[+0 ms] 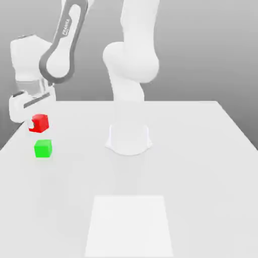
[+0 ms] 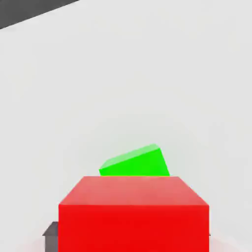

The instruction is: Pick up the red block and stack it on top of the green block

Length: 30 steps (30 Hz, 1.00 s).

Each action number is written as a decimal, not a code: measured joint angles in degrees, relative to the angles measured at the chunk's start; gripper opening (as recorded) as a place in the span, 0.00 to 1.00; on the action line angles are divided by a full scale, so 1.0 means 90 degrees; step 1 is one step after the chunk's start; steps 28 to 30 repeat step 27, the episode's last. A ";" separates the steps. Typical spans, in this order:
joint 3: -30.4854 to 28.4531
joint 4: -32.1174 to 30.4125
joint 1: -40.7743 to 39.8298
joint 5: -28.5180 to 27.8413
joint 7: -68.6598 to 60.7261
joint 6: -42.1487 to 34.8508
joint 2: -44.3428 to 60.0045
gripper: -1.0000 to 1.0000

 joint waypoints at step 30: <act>-0.0440 0.0032 0.0839 0.1367 -0.0933 0.1194 0.1394 0.00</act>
